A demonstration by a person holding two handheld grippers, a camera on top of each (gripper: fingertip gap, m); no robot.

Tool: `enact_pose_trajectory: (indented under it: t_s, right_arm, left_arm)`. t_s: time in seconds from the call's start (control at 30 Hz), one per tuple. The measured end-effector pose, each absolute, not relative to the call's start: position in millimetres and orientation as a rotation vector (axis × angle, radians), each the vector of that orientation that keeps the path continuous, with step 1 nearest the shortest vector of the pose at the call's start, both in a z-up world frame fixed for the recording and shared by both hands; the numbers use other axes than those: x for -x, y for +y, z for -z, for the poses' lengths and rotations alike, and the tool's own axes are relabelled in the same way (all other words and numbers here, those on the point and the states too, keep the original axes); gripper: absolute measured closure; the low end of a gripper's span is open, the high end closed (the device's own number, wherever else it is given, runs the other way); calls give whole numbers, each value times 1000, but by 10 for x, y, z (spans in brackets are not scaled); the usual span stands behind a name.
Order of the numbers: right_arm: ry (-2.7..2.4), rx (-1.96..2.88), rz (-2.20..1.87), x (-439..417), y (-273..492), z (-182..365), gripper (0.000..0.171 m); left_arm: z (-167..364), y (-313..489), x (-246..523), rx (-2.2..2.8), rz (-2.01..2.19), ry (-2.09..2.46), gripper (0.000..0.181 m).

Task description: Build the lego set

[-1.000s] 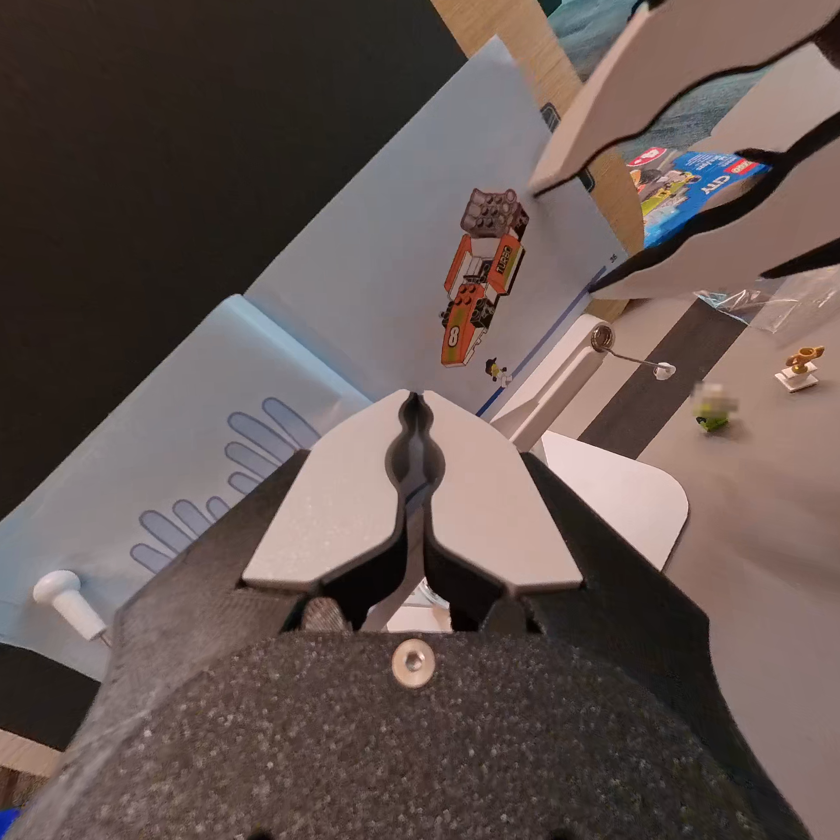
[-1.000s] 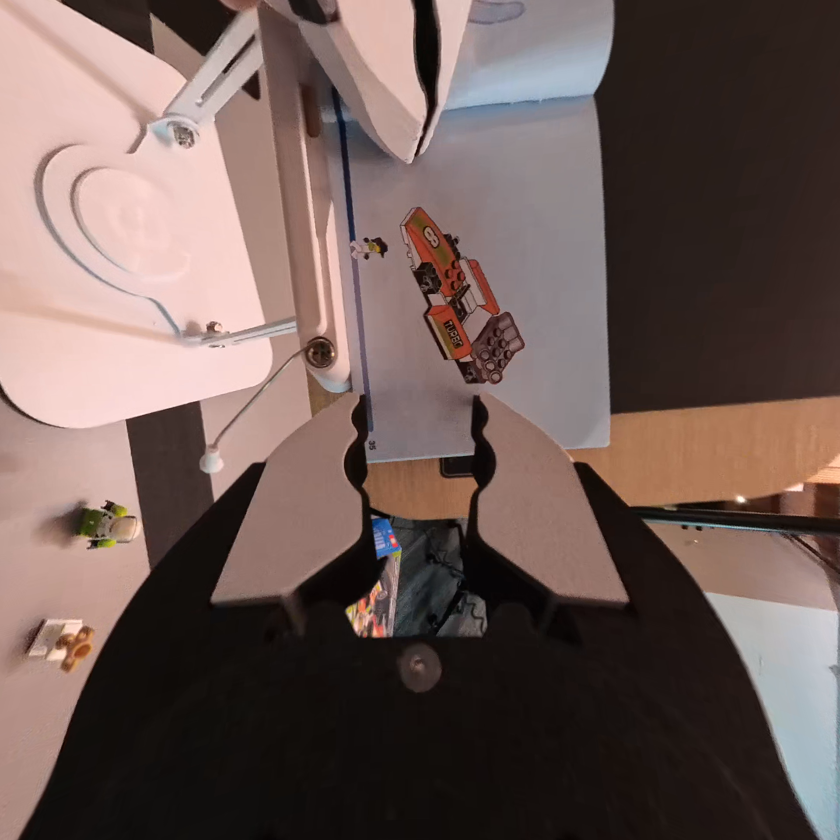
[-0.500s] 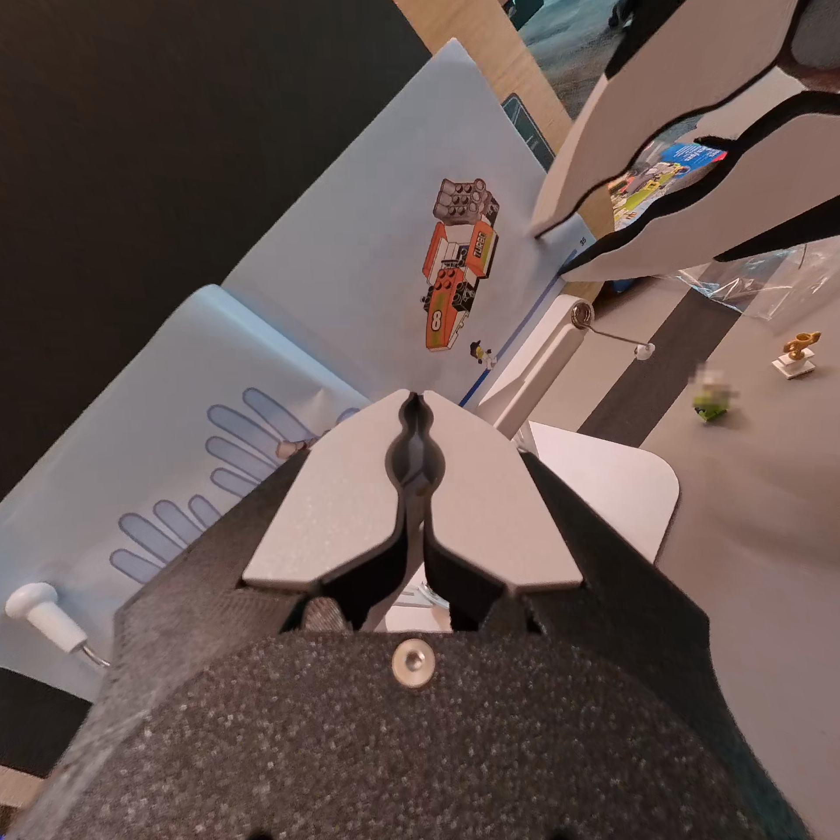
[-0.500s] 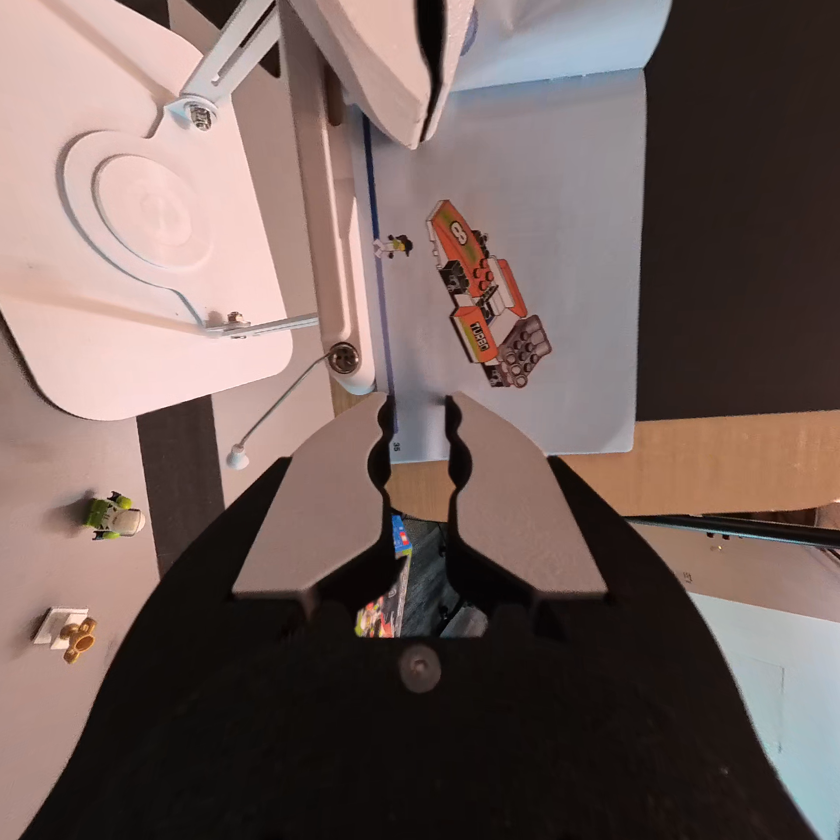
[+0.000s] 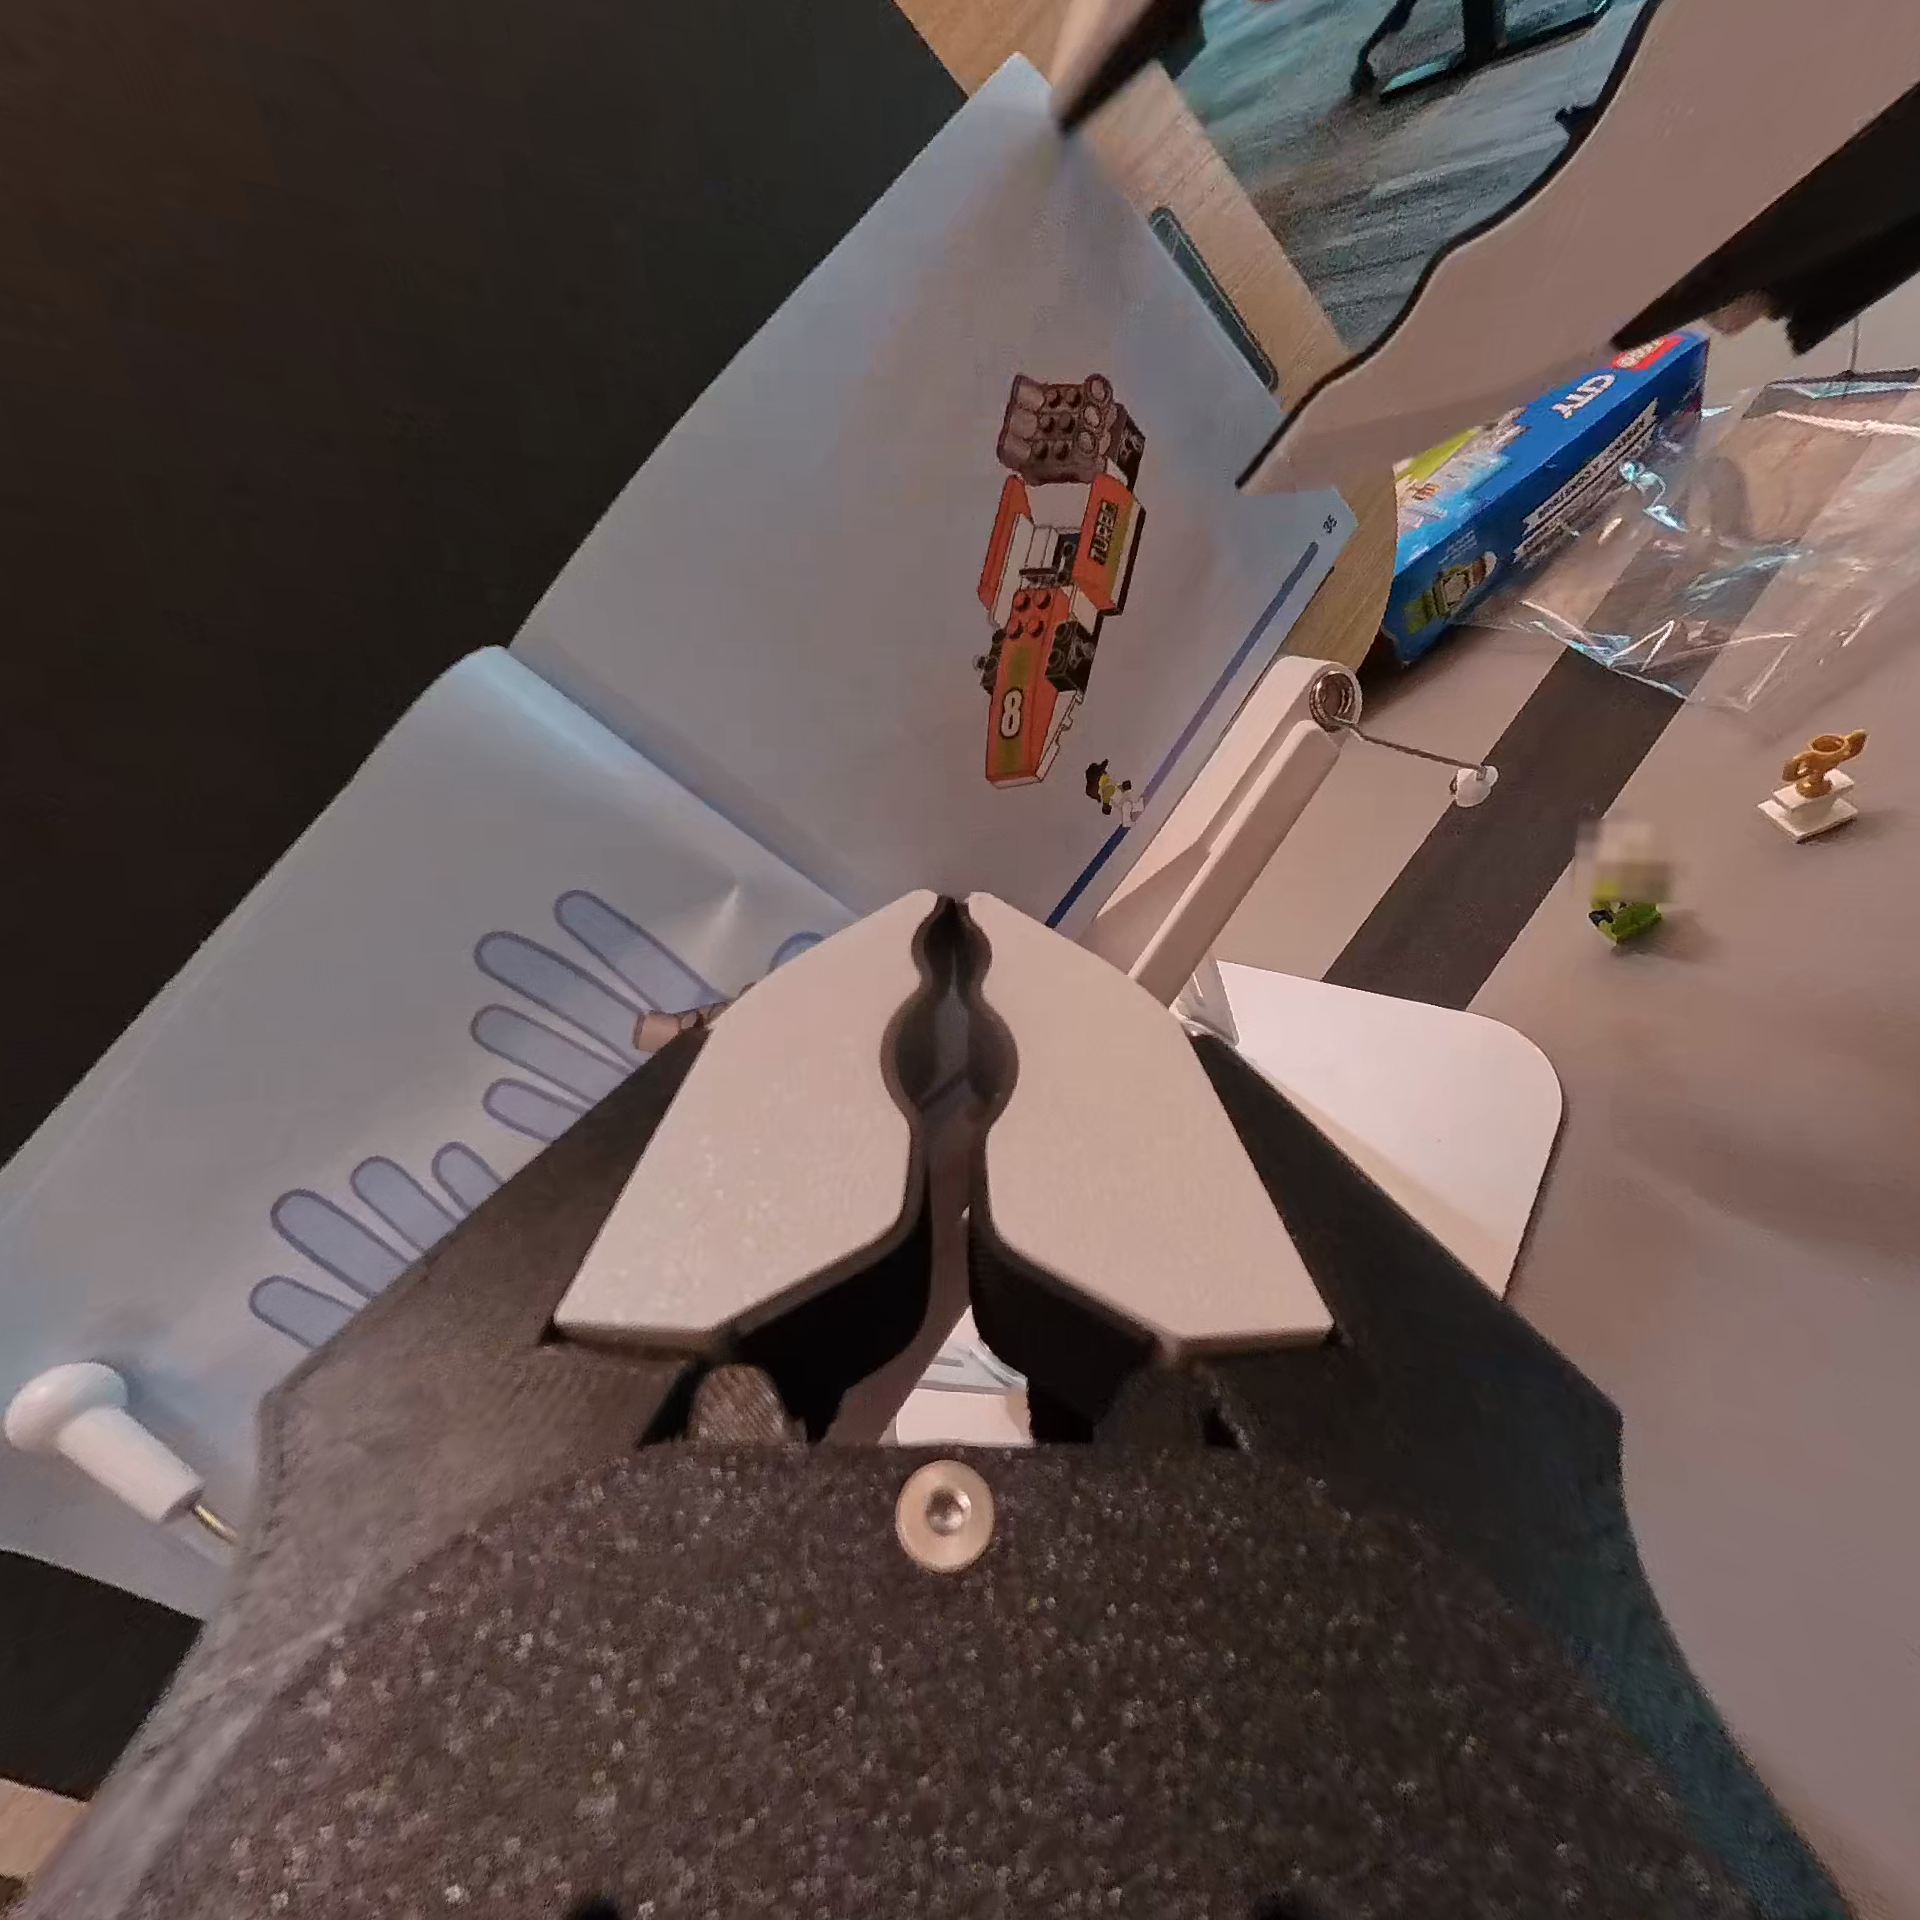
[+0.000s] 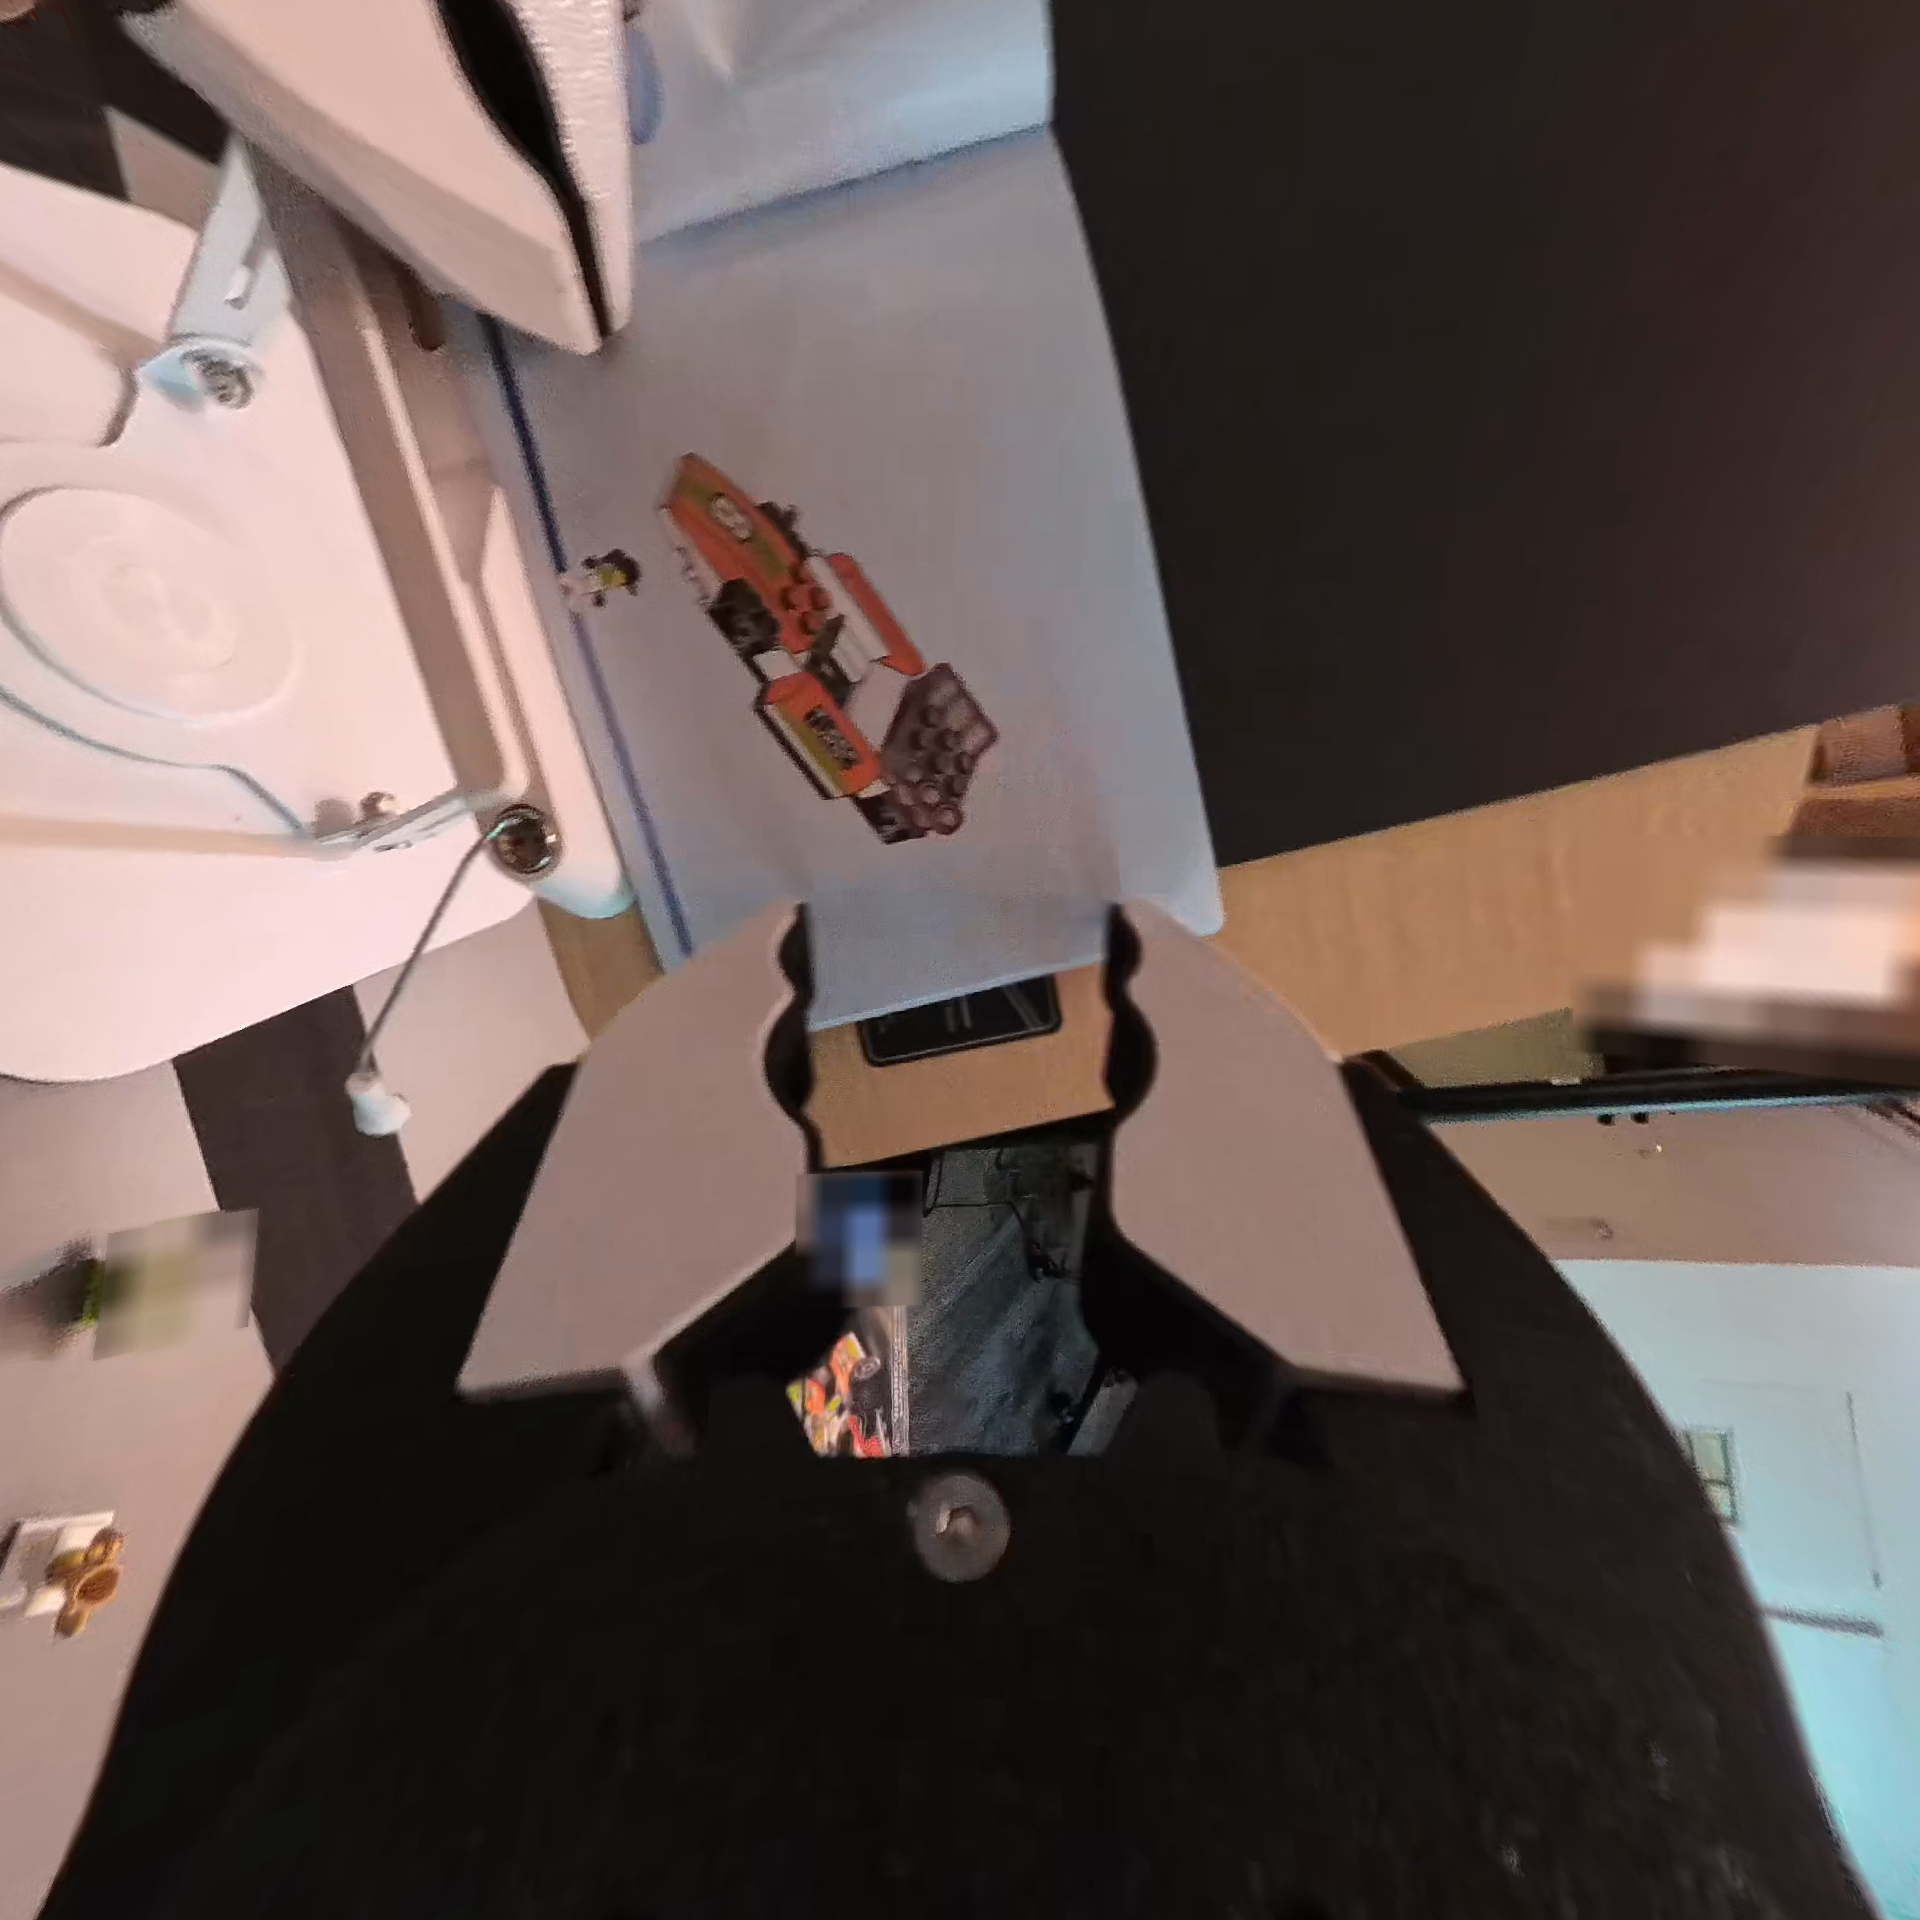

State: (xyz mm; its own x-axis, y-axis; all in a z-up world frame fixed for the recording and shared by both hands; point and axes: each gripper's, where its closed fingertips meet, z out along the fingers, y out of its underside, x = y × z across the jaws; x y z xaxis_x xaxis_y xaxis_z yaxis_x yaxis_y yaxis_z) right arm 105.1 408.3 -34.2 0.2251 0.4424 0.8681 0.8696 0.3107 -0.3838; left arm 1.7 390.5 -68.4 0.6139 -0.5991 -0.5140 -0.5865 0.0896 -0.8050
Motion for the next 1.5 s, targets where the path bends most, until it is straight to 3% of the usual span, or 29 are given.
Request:
enact_pose_trajectory:
  t_s: [0.07,0.23,0.4,0.57,0.67,0.83,1.03,1.27,1.43,1.5]
  right_arm:
    - [-1399,1312,465,-1044,4107,323,103]
    - [-1399,1352,451,-1016,4182,357,101]
    - [-1384,1331,442,-1007,4169,361,119]
    - [-1400,1294,458,-963,4115,444,150]
    - [-1369,1248,495,-953,4080,412,157]
    - [-1315,1067,679,-901,3921,280,157]
    - [-1284,931,838,-786,3682,187,159]
    - [-1314,827,863,-585,3481,79,159]
    - [-1311,810,881,-542,3466,24,158]
    - [-1317,788,893,-519,3448,25,158]
  left_arm:
    - [680,3903,-21,1569,14,1023,181]
    - [672,3907,-20,1562,7,1023,181]
    - [666,3901,-29,1556,15,1023,181]
    - [661,3890,-36,1560,26,1015,181]
    - [650,3862,-41,1570,46,1010,181]
    - [546,3780,-61,1581,183,955,179]
    - [247,3498,-315,1611,647,855,158]
    - [45,3459,-470,1619,883,701,153]
    - [13,3468,-458,1658,1104,591,154]
    - [20,3452,-445,1658,1140,585,173]
